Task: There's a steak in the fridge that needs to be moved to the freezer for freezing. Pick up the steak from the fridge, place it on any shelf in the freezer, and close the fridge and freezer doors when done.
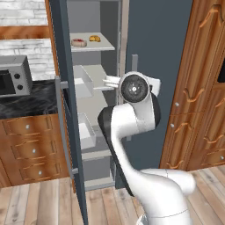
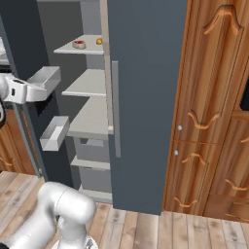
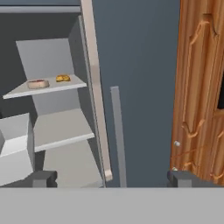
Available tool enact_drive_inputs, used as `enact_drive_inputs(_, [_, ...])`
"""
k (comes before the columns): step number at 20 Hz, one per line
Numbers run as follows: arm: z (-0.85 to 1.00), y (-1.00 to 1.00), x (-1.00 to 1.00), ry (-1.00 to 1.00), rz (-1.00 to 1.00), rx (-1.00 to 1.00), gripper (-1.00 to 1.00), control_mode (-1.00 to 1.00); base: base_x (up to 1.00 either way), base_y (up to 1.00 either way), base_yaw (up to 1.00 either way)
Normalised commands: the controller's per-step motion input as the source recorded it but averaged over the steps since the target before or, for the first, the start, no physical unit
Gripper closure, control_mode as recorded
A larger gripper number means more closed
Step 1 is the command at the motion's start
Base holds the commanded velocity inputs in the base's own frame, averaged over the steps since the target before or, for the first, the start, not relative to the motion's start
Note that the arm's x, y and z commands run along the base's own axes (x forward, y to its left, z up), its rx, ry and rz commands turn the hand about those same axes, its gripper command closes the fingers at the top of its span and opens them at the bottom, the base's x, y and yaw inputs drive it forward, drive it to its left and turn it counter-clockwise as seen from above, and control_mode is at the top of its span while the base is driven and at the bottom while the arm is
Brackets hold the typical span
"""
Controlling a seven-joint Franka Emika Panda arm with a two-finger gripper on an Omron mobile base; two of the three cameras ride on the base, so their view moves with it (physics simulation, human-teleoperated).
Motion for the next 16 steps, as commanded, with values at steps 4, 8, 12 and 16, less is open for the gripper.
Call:
enact_drive_inputs(4, [-0.25, 0.69, -0.91, 0.00, 0.00, 0.00, -1.00, -1.00, 0.00, 0.00, 0.00])
enact_drive_inputs(8, [-0.64, 0.92, -0.23, 0.00, 0.00, -0.01, -1.00, -1.00, 0.00, 0.00, 0.00])
enact_drive_inputs(12, [-0.88, 1.00, 0.00, -0.01, 0.00, 0.03, -1.00, -1.00, 0.00, 0.00, 0.00])
enact_drive_inputs(16, [-0.67, 1.00, 0.06, -0.06, -0.05, 0.01, -1.00, -1.00, 0.00, 0.00, 0.00])
